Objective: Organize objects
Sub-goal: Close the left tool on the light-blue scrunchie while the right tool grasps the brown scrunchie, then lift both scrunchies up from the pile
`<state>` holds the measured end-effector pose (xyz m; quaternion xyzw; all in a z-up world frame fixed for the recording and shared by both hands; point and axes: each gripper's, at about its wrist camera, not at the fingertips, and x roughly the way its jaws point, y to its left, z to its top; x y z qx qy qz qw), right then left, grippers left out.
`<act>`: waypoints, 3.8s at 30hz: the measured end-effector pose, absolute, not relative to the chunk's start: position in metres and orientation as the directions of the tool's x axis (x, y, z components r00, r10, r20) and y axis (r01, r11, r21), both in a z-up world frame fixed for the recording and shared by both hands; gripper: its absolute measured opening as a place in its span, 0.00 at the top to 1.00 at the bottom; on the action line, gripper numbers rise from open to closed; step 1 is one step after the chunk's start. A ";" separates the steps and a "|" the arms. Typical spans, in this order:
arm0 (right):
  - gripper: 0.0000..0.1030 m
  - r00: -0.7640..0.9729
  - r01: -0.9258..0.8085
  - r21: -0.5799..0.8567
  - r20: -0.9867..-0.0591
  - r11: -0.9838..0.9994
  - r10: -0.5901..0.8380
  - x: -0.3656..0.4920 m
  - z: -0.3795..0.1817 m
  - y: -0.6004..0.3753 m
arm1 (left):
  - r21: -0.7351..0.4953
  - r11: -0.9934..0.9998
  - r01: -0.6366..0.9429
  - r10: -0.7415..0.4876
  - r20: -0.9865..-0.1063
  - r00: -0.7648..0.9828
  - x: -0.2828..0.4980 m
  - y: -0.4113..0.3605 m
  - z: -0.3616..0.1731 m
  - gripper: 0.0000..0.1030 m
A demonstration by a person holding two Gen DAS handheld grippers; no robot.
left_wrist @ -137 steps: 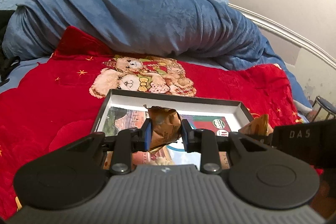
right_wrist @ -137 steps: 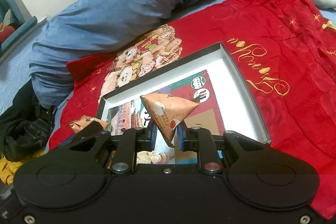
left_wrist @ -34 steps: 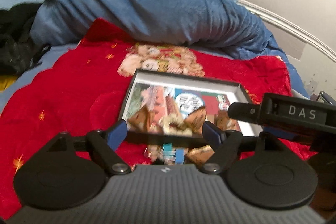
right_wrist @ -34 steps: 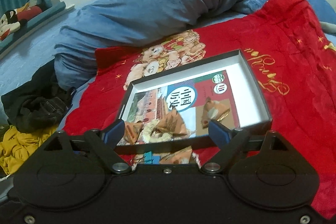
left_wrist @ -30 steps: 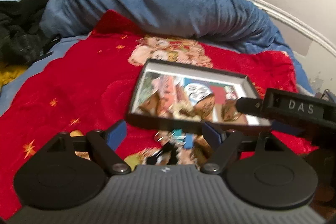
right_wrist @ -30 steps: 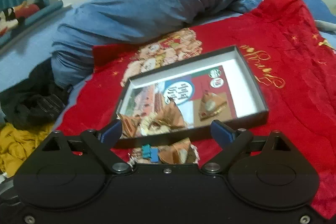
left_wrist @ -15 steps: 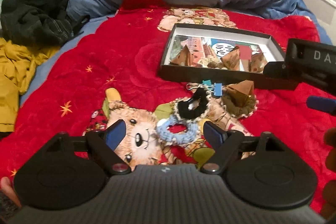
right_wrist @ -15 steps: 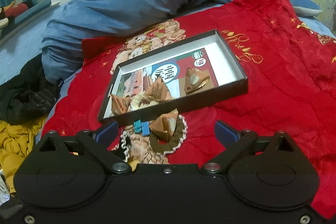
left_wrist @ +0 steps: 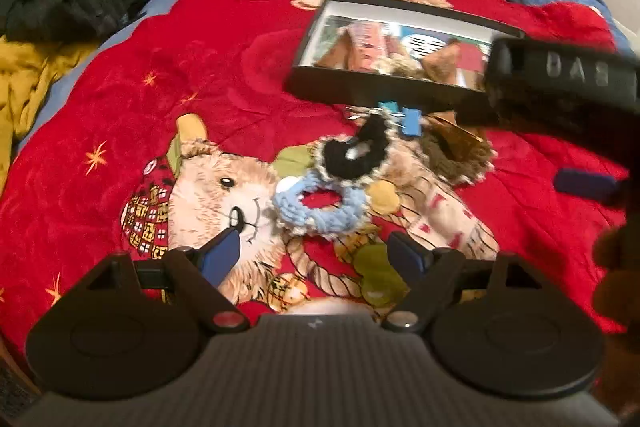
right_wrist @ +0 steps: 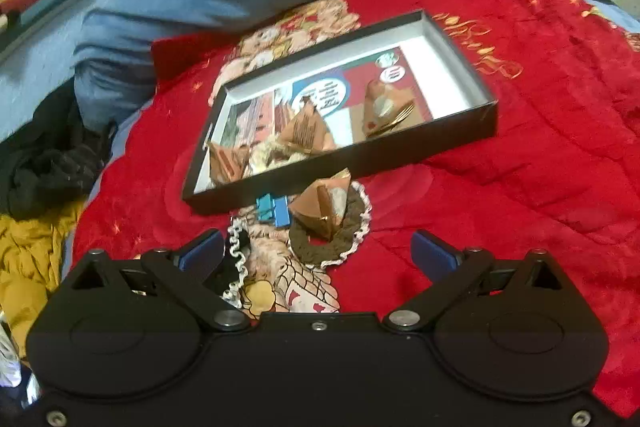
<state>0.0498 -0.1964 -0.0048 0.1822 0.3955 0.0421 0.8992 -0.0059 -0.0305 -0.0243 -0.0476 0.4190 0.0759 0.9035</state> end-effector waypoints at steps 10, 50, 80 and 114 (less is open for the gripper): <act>0.33 0.637 0.131 0.307 -0.754 0.943 0.157 0.066 -0.030 -0.192 | -0.120 0.949 -0.291 0.111 -0.736 0.668 0.011 -0.013 -0.032 0.28; 0.88 0.739 0.077 0.377 -0.643 0.923 0.201 0.059 -0.012 -0.185 | -0.193 0.954 -0.231 0.022 -0.721 0.693 -0.001 -0.011 -0.022 0.86; 0.89 0.802 0.052 0.518 -0.531 0.854 0.273 0.035 0.022 -0.226 | -0.078 0.996 -0.049 0.001 -0.525 0.851 -0.028 -0.057 -0.002 0.86; 0.89 0.849 -0.072 0.561 -0.399 0.825 0.345 0.026 0.055 -0.236 | -0.139 0.990 0.016 -0.067 -0.373 0.926 -0.046 -0.044 0.037 0.86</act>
